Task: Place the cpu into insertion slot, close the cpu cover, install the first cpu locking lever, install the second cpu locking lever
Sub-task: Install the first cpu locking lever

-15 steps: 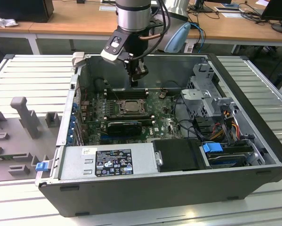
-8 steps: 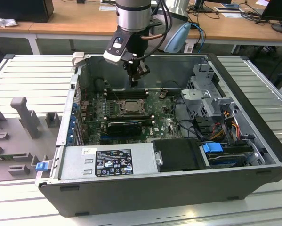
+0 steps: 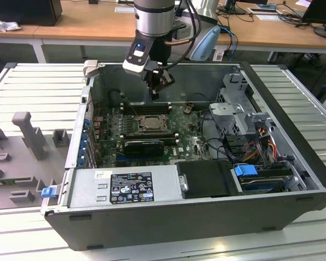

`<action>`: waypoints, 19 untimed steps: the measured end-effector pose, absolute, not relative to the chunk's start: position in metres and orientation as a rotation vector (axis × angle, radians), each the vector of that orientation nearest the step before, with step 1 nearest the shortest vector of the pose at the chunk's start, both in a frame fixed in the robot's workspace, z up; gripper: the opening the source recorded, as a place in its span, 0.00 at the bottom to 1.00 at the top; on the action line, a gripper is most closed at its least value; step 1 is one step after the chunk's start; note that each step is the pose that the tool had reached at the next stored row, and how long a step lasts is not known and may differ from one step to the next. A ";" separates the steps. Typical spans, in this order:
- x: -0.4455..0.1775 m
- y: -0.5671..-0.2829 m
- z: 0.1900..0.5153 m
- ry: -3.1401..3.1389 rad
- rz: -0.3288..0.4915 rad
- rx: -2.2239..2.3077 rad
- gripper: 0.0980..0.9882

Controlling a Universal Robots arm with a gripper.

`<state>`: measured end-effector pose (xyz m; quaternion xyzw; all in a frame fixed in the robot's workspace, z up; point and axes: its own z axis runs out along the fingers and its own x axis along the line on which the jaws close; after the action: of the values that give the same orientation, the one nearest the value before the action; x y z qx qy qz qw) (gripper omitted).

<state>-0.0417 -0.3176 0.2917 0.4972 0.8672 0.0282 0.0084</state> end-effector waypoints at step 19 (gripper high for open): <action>-0.042 -0.318 0.292 2.853 0.090 1.284 0.01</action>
<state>-0.0417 -0.3176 0.2917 0.4103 0.9115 0.0289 0.0056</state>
